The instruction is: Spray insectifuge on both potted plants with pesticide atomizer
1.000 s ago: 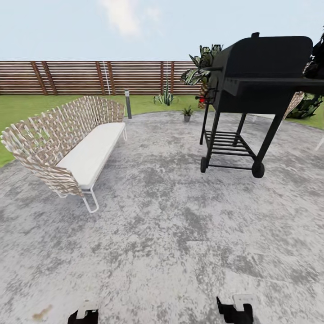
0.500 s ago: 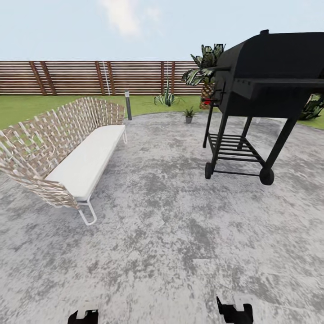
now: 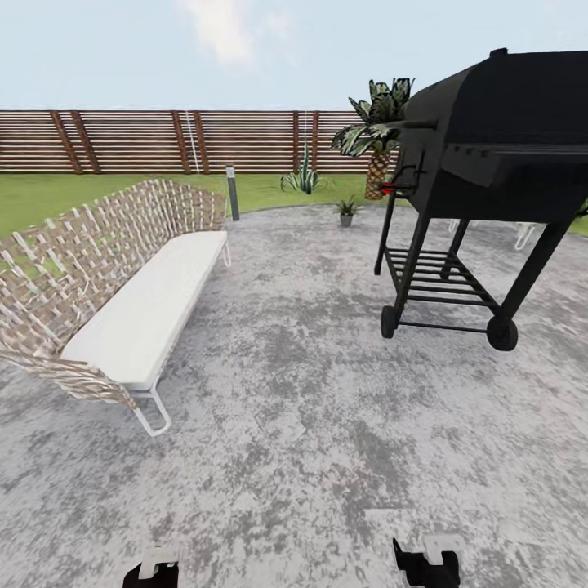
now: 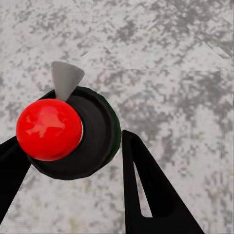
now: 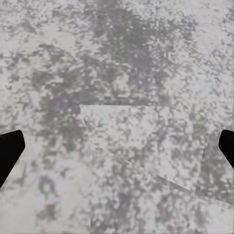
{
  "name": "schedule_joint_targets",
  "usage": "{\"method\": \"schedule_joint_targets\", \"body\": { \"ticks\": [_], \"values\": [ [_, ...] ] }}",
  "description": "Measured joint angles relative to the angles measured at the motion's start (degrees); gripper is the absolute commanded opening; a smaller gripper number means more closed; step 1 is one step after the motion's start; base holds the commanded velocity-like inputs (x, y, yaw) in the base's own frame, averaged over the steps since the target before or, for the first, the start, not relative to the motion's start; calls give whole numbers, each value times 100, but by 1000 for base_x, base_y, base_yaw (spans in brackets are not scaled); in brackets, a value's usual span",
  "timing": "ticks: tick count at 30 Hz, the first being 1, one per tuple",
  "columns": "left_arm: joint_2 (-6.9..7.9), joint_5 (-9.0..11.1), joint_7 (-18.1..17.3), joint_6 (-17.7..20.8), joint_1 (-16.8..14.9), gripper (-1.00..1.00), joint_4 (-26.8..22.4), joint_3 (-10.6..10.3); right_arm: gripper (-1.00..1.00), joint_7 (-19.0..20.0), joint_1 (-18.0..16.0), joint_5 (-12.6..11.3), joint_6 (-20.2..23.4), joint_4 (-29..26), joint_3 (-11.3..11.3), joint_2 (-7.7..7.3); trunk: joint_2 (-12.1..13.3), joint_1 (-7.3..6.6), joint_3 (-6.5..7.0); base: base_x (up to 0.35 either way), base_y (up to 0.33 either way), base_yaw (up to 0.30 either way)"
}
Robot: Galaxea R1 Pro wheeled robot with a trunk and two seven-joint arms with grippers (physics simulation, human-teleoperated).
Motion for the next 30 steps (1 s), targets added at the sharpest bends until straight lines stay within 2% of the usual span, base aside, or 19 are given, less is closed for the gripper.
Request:
{"method": "schedule_joint_targets", "body": {
  "ticks": [10, 15, 30],
  "values": [
    [0, 0, 0, -2, 0, -100, -1, 0, 100, 0, 0, 0, 0, 0, 1, 0, 0, 0, 0, 335, 75, -4],
    [0, 0, -1, -7, -1, -100, 0, -2, 100, 0, 1, 0, 0, -1, 2, 0, 0, 0, 0, 335, 75, -113],
    [-1, 0, -1, -6, -2, -100, 2, 0, 100, 0, 2, 0, 0, -2, 5, -1, 0, 0, 0, 335, 38, -277]
  ]
}}
